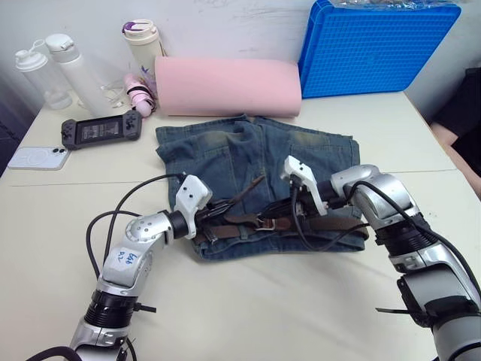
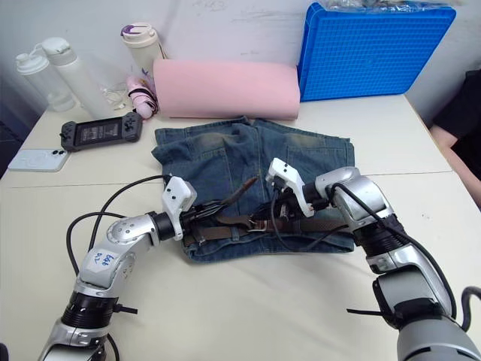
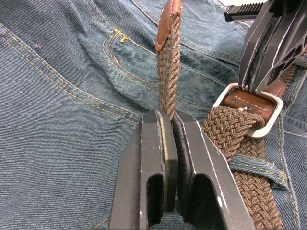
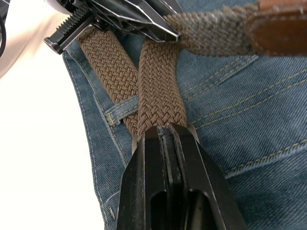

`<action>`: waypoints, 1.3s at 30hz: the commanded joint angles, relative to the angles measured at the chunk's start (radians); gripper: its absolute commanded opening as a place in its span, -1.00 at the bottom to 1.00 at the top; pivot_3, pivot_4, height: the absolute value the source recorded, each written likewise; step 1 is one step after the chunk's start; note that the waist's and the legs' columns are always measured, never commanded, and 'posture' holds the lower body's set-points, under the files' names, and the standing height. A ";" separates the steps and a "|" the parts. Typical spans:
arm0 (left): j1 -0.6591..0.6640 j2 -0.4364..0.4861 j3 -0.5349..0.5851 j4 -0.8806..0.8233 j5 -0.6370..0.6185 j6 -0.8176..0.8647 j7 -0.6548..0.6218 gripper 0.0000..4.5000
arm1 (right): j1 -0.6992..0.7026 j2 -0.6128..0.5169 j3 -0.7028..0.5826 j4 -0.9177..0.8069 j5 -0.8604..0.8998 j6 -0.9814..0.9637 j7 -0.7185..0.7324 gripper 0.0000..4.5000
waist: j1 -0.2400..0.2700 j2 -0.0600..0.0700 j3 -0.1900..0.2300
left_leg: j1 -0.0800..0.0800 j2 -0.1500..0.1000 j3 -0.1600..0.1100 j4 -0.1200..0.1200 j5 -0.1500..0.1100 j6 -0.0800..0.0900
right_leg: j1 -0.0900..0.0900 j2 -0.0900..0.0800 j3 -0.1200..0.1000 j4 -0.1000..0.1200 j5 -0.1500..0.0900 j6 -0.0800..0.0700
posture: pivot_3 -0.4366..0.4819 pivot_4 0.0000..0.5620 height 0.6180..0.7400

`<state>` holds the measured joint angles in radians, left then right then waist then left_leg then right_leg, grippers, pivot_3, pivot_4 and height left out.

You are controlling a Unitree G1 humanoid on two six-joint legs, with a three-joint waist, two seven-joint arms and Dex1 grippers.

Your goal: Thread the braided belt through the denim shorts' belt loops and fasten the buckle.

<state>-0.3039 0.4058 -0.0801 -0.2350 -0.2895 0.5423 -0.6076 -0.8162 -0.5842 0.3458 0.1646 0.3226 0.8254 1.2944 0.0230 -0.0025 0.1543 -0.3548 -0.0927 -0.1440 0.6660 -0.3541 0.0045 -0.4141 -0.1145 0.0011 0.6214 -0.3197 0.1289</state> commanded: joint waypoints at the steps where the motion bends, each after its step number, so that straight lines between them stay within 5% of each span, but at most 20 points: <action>1: 0.004 -0.002 0.004 -0.047 -0.014 -0.009 -0.004 -1.00 | 0.007 0.009 0.005 0.003 -0.004 -0.020 0.004 -0.99 | 0.000 0.000 0.000 | 0.000 0.000 0.000 0.000 0.000 0.000 | 0.000 0.000 0.000 0.000 0.000 0.000 | -0.05 -0.47 1.00; 39: -0.068 -0.104 0.070 -0.003 -0.079 0.003 0.029 -1.00 | 0.013 0.063 0.323 0.226 -0.275 -0.037 0.056 -0.99 | 0.000 -0.009 -0.015 | 0.016 0.000 0.002 -0.002 -0.001 -0.001 | 0.012 0.001 0.002 0.000 0.000 -0.001 | -0.05 -0.47 1.00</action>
<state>-0.3528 0.3012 -0.0281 -0.2254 -0.3491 0.5479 -0.5794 -0.9067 -0.5221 0.5188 0.3214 0.1388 0.7634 1.3640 0.0225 -0.0113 0.1392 -0.3370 -0.0922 -0.1424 0.6635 -0.3555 0.0033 -0.4005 -0.1138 0.0031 0.6207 -0.3202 0.1282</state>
